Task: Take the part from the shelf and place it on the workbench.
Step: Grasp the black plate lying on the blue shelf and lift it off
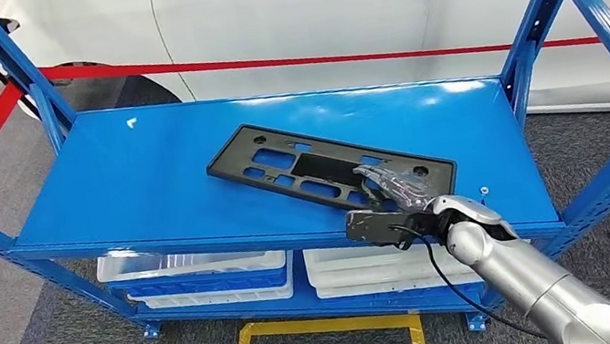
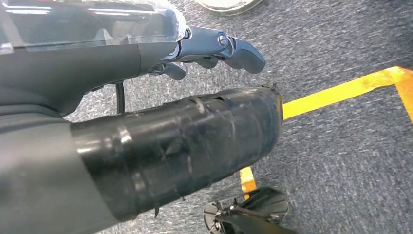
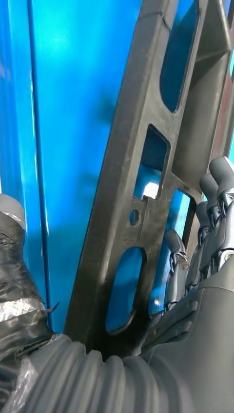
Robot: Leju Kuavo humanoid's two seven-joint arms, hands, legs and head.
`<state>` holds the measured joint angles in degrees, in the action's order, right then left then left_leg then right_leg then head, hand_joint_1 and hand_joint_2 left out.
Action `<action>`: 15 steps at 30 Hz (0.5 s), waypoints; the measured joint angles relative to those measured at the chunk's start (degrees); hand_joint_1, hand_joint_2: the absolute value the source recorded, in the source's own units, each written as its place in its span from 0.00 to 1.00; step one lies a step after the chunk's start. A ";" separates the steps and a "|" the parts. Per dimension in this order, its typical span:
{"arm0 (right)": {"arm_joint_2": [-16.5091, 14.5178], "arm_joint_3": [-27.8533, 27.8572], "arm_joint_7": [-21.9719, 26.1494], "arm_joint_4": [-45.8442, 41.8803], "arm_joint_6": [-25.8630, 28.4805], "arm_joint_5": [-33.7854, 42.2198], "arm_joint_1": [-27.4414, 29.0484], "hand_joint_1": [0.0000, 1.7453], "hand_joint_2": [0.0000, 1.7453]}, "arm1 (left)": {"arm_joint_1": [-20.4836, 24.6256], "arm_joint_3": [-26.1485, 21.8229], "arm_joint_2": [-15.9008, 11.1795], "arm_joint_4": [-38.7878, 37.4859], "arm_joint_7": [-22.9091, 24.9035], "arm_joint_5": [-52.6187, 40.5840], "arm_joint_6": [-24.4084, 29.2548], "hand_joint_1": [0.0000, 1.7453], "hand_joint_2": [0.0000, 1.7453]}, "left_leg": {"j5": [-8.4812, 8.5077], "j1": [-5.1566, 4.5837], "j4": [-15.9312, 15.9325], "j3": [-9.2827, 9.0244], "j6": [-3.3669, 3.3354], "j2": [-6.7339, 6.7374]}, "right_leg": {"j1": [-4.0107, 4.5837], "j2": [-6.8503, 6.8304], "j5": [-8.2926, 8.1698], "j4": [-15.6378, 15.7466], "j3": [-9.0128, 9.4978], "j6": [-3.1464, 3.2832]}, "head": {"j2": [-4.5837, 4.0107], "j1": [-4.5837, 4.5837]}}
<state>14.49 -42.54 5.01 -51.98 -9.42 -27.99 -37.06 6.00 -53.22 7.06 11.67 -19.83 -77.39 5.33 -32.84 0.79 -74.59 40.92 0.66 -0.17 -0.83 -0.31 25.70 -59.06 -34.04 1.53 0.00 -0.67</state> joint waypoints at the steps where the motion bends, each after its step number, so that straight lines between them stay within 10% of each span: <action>1: 0.15 0.04 -0.26 0.07 0.19 -0.04 0.00 0.00 1.00 | -0.03 0.00 0.00 0.00 -0.09 0.02 -0.05 0.00 0.00 | 1.38 0.00 1.63 -0.79 -0.07 0.00 | -0.01 0.01 0.00 -0.01 0.06 -0.01 | 0.00 0.00; 5: 0.97 0.60 -1.59 -0.03 0.94 -0.21 -0.02 0.00 1.00 | 0.22 0.00 0.02 0.00 -0.43 0.11 -0.12 0.00 0.00 | 6.85 -0.21 15.55 -7.66 -0.78 -0.04 | 0.22 0.05 -0.04 -0.06 0.18 -0.76 | 0.00 -0.03; 9: 1.82 0.99 -2.18 -0.15 1.03 -0.45 0.09 0.01 1.00 | 0.28 0.00 0.07 0.00 -0.53 0.22 -0.13 0.00 0.00 | 7.39 -0.33 16.87 -8.01 -2.10 0.02 | 0.20 0.20 0.04 -0.09 -0.02 -2.17 | 0.00 -0.10; 13: 2.67 1.22 -2.72 -0.26 1.15 -0.99 0.46 0.84 1.00 | 0.40 -0.01 0.13 0.00 -0.71 0.44 -0.14 0.00 0.00 | 7.87 -0.32 17.39 -7.92 -3.35 0.22 | 0.03 0.30 6.23 -11.08 -5.06 -3.01 | 0.00 -0.14; 15: 2.95 1.26 -3.05 -0.51 1.13 -1.69 0.69 0.99 1.00 | 0.41 -0.02 0.14 0.00 -0.79 0.61 -0.22 0.00 0.00 | 7.84 -0.45 17.29 -7.85 -3.45 0.22 | 0.03 0.29 7.78 -16.49 -7.65 -3.16 | 0.00 -0.14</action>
<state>17.44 -41.28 1.96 -52.48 -8.28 -29.67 -36.38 6.41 -53.24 7.20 11.67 -20.62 -76.78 5.11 -25.01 0.34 -57.31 33.06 -2.79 0.05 -0.80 -0.02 33.49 -75.54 -41.69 -1.63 0.00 -0.81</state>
